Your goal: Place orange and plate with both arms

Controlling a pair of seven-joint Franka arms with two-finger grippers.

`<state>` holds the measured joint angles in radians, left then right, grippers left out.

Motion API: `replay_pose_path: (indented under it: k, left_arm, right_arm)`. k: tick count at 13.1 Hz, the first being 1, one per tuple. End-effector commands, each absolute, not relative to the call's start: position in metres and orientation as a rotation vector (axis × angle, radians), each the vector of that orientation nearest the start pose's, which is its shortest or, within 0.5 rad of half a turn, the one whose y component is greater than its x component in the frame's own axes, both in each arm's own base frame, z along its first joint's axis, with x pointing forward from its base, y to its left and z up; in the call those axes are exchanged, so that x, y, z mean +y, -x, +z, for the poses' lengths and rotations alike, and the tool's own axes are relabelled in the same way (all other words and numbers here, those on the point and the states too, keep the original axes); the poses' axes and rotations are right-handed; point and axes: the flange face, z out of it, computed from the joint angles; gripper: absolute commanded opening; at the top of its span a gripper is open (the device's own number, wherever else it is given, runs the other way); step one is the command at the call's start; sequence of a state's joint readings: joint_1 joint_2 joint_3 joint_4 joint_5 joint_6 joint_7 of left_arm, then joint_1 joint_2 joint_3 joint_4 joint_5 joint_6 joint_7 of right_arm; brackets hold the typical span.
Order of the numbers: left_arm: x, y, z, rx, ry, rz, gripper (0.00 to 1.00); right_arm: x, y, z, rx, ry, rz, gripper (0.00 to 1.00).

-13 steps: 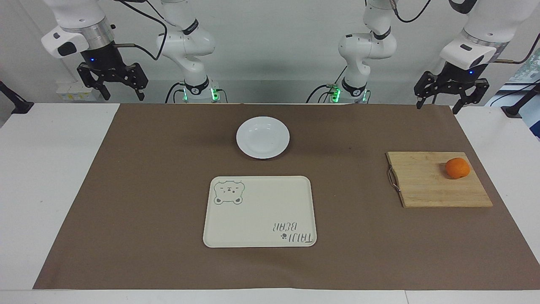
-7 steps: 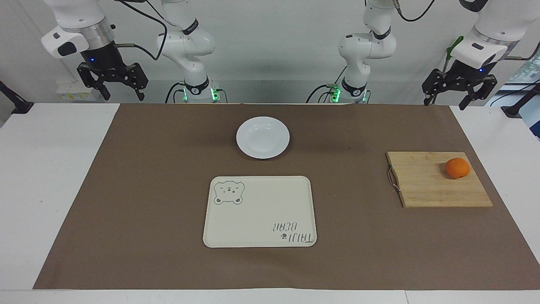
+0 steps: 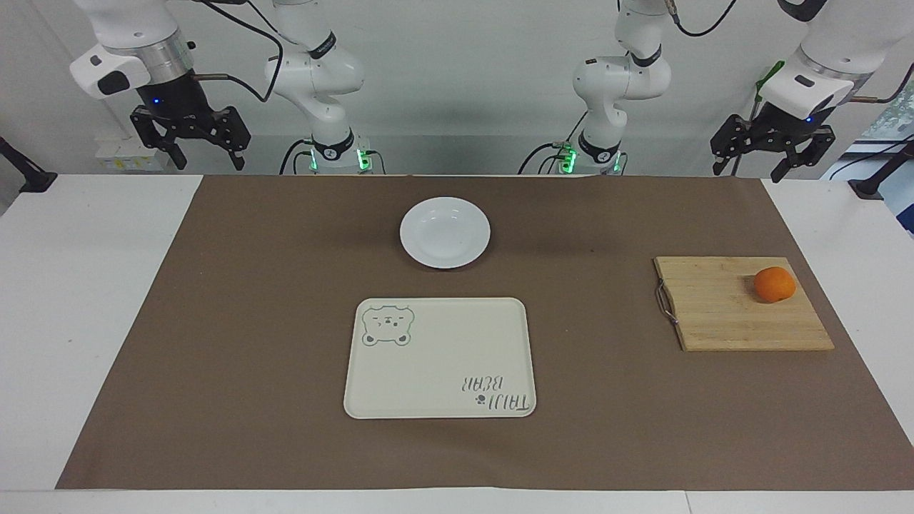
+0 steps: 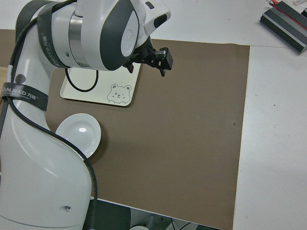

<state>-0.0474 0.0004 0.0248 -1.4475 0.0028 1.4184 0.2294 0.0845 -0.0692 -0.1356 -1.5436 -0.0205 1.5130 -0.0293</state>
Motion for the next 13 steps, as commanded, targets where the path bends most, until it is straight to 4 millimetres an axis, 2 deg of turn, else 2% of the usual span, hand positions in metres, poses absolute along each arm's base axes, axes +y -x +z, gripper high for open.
replay_pose_path:
  k: [1,2,5,7,9,13]
  left_arm:
    - [-0.007,-0.532,0.679,0.353,3.154,0.046,1.0]
    - [0.001,-0.53,0.682,0.333,3.16,0.04,1.0]
    - [0.005,-0.529,0.684,0.328,3.167,0.039,1.0]
    - [-0.009,-0.519,0.7,0.374,3.152,-0.025,1.0]
    - [-0.01,-0.516,0.699,0.378,3.154,-0.006,1.0]
    - [0.002,-0.516,0.699,0.339,3.159,-0.007,1.0]
  right_arm:
    - [-0.034,-0.522,0.672,0.037,3.138,-0.062,1.0]
    - [-0.034,-0.522,0.672,0.037,3.138,-0.062,1.0]
    - [-0.034,-0.522,0.672,0.037,3.138,-0.064,1.0]
    - [-0.034,-0.522,0.672,0.037,3.138,-0.062,1.0]
    - [-0.034,-0.522,0.672,0.037,3.138,-0.062,1.0]
    - [-0.034,-0.522,0.672,0.037,3.138,-0.062,1.0]
